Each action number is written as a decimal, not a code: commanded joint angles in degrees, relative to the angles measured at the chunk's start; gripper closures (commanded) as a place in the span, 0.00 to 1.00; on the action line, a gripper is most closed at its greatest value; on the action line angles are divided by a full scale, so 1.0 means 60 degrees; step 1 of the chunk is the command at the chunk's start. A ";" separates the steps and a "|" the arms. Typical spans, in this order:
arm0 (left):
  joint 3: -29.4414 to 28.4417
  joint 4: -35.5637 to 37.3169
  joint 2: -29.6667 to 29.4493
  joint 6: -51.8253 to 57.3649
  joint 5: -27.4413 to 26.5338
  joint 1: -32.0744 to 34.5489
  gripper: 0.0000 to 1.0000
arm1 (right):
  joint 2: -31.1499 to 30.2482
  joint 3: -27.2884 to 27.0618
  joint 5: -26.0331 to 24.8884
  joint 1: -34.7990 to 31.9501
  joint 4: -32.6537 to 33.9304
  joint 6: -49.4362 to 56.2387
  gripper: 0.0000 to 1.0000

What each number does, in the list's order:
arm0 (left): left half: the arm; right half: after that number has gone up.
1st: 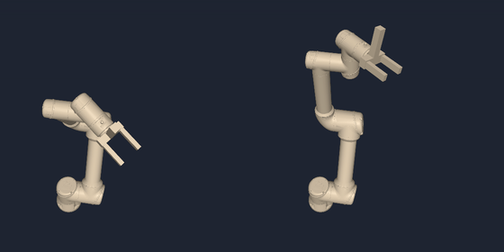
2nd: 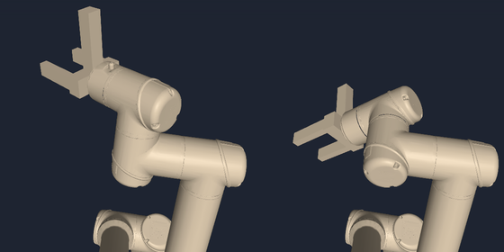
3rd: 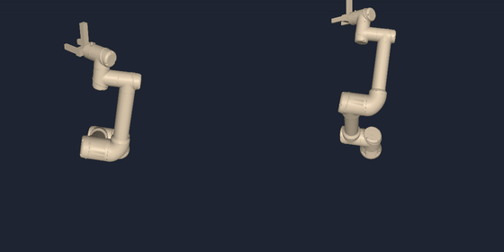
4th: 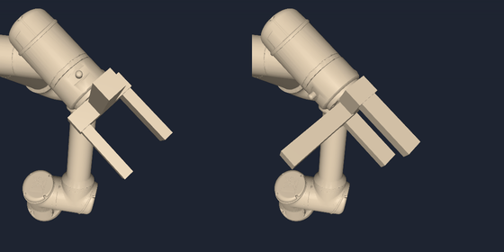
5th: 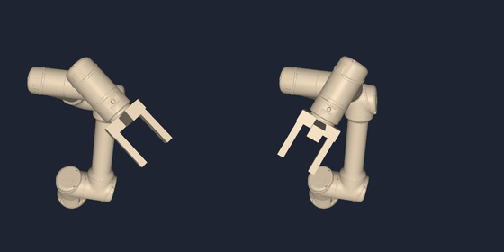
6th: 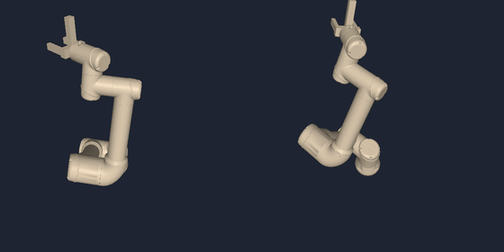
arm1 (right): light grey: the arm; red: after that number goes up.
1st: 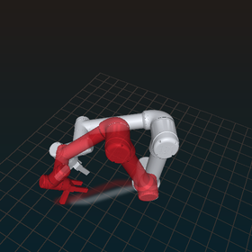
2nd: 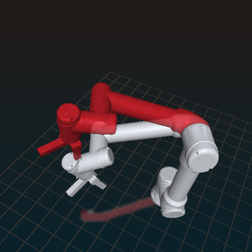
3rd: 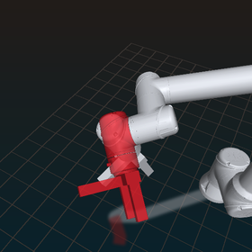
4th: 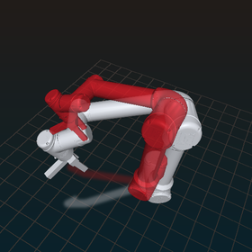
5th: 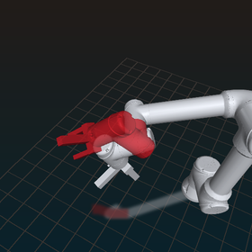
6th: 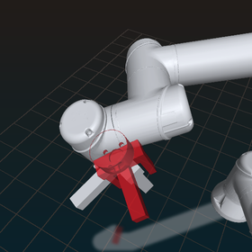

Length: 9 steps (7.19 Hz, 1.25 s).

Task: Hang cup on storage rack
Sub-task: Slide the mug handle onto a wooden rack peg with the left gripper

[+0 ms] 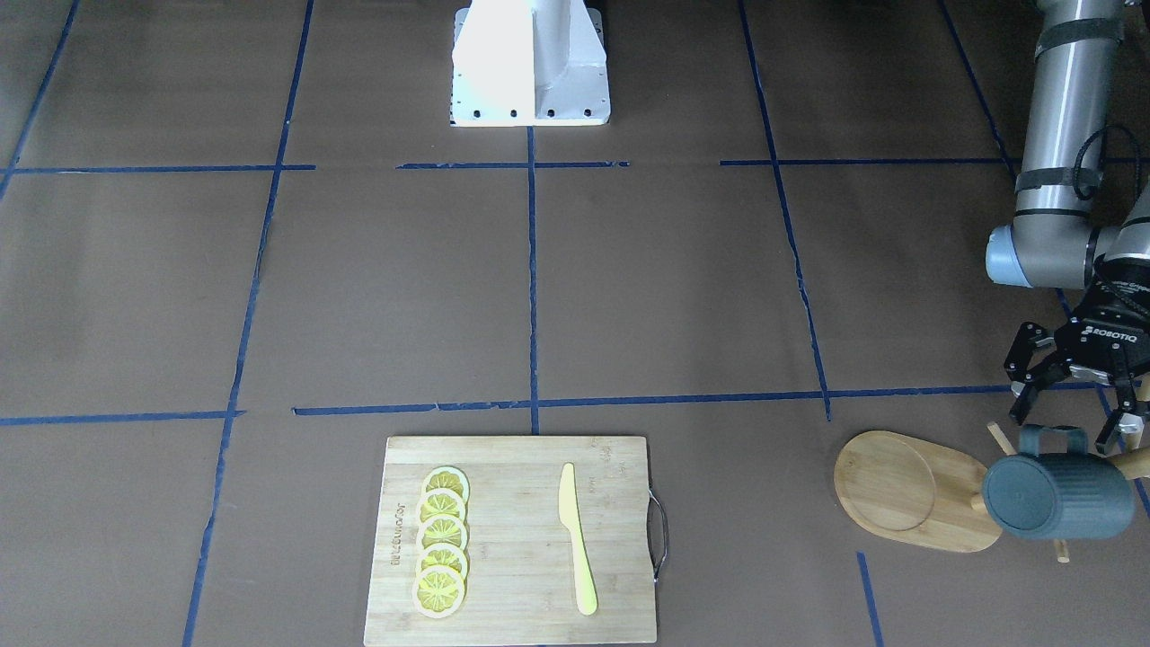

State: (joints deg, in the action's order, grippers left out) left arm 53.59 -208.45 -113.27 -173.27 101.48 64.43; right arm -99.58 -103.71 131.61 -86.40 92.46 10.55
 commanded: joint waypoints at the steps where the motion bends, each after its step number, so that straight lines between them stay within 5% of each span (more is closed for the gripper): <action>1: 0.0061 0.0011 -0.0004 -0.0022 0.0005 -0.0001 0.00 | -0.0015 0.0000 0.0008 0.0000 0.0000 -0.0001 0.00; 6: 0.1888 0.0112 0.0551 0.0167 0.0778 0.0043 0.00 | -0.0044 0.0015 0.0023 0.0014 0.0000 -0.0015 0.00; 9: 0.2580 0.1308 0.0553 0.4561 0.3701 0.0495 0.00 | -0.0059 0.0029 0.0038 0.0015 0.0000 -0.0015 0.00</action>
State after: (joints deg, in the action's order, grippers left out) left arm 67.47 -204.29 -109.98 -157.17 116.61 66.35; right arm -99.91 -103.60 131.80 -86.31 92.46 10.46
